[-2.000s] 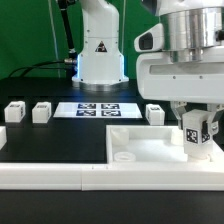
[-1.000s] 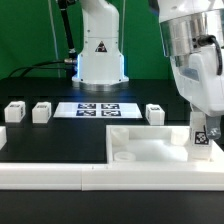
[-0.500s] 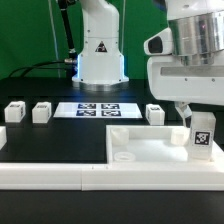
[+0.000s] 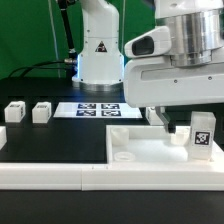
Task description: Assemble square table
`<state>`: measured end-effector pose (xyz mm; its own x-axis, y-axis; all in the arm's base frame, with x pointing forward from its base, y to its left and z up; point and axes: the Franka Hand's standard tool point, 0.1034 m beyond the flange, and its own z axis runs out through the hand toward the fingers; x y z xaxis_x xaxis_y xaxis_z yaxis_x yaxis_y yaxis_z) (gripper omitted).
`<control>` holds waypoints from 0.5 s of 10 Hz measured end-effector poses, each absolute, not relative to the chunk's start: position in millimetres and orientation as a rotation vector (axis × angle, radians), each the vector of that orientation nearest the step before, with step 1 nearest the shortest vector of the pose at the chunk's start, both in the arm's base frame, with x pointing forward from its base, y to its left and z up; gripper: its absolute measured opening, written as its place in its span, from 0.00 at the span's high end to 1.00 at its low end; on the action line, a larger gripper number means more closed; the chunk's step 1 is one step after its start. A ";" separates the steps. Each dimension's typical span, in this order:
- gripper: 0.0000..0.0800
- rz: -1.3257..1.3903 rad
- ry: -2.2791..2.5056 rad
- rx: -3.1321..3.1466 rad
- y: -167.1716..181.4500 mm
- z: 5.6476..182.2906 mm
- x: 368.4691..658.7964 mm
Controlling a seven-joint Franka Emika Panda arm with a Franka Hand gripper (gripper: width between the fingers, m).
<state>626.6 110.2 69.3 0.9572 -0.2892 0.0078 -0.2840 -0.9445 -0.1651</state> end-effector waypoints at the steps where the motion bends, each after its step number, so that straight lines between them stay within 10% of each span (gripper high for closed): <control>1: 0.19 -0.072 0.427 -2.949 111.0 69.1 629.1; 4: 0.64 -0.053 0.607 -2.909 112.5 68.3 628.5; 5: 0.64 -0.043 0.716 -2.881 112.2 68.2 628.5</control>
Offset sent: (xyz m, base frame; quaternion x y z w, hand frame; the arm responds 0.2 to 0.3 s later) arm 0.0000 0.0000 0.0000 0.0000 0.0000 0.1938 0.9810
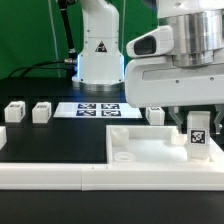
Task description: Assemble square table
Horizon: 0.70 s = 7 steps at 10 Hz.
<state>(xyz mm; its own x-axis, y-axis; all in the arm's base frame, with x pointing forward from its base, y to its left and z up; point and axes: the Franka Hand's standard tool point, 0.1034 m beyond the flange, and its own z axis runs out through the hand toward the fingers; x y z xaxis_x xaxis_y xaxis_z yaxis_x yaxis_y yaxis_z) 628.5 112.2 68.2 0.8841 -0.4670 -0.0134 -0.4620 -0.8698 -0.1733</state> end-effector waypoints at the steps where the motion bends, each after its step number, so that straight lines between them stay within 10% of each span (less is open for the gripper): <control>1: 0.64 -0.029 0.870 -2.836 111.8 68.2 628.6; 7: 0.64 0.130 1.969 -2.163 110.3 67.8 628.4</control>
Offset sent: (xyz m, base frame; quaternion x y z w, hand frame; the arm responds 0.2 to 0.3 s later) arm 0.0047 -0.0075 0.0084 -0.0148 0.0431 0.3632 0.9306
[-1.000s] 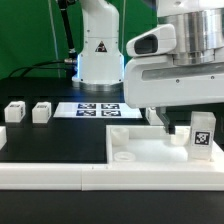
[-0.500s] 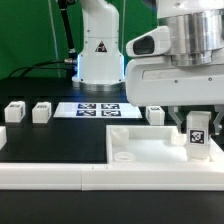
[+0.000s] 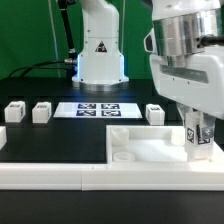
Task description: Assemble square table
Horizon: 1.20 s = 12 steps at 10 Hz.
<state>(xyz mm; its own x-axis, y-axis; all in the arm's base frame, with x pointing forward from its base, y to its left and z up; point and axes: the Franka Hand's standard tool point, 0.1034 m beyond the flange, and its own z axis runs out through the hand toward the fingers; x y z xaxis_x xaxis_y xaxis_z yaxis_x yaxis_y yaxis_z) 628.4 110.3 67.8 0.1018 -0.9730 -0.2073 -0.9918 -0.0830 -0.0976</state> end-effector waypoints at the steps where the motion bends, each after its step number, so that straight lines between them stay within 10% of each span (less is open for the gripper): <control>1: 0.64 0.167 2.123 -2.005 113.6 67.5 627.9; 3: 0.64 0.168 2.138 -1.991 115.1 67.3 627.7; 7: 0.22 0.097 1.550 -2.466 115.7 69.0 630.0; 12: 0.19 0.049 0.953 -2.811 117.2 67.4 624.7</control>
Offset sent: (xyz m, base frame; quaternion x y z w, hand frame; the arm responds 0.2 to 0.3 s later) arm 0.0000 0.0000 0.0000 0.0000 0.0000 -0.0650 0.9979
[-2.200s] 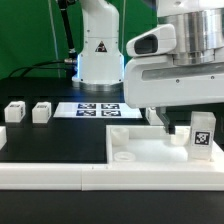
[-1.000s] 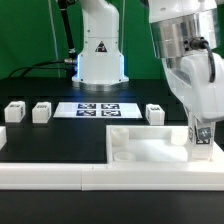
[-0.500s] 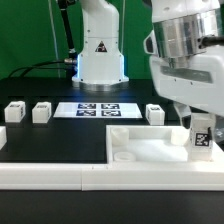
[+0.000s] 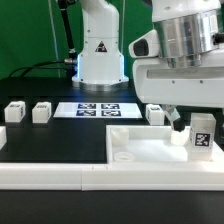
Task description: Assemble square table
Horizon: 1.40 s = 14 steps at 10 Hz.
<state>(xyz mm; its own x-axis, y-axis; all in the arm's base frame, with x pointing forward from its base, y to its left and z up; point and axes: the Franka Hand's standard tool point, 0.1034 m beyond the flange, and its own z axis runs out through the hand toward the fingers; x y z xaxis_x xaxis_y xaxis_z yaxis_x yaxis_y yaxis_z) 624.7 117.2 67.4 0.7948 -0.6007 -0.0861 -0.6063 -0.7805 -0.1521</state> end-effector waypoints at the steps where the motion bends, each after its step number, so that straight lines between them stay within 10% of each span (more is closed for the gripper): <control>1: 0.19 0.040 0.677 -2.921 117.4 68.2 624.1; 3: 0.19 0.007 0.311 -2.989 112.8 69.4 626.9; 7: 0.64 0.026 0.578 -2.948 114.4 69.4 626.6; 14: 0.64 0.110 1.814 -2.344 115.9 67.6 627.9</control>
Offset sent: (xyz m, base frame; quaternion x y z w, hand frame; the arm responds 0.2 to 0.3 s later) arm 0.0000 0.0000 0.0000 0.0000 0.0000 0.0650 0.9979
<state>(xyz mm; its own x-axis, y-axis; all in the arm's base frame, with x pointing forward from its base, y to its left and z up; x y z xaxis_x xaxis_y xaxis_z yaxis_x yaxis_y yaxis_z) 627.9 115.9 67.6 0.2549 -0.9527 -0.1655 -0.9657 -0.2422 -0.0934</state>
